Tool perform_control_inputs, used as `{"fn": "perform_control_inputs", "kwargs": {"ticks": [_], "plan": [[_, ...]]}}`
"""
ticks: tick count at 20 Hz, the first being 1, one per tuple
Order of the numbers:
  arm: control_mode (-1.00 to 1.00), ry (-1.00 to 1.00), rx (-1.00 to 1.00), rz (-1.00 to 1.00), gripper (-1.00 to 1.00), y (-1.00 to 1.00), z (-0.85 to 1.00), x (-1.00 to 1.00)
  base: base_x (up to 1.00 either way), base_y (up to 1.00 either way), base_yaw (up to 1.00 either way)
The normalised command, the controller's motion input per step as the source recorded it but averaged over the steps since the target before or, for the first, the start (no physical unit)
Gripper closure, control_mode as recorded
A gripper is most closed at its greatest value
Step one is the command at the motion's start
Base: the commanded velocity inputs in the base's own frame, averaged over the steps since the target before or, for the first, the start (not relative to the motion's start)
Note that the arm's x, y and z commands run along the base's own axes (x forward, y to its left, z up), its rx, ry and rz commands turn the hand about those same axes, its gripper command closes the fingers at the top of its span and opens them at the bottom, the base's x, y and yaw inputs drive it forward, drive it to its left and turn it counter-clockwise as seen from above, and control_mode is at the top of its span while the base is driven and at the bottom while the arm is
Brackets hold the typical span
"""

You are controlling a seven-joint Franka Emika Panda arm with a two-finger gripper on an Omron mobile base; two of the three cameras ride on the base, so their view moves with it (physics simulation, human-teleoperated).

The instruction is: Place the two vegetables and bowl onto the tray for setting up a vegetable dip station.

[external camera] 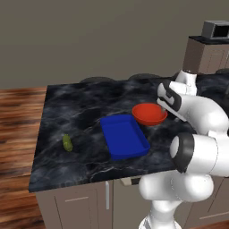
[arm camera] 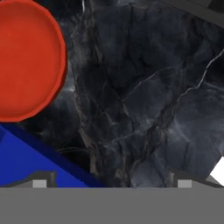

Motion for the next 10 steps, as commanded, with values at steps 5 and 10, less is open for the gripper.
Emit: {"fn": "perform_control_inputs", "kwargs": {"ticks": [5,10], "plan": [[-1.00,0.08,0.07,0.00,-1.00,0.00,-0.24,0.22,0.00,0.00,0.00],[-1.00,0.04,0.03,-0.02,-1.00,0.00,-0.20,0.18,0.00,0.00,0.00]]}}
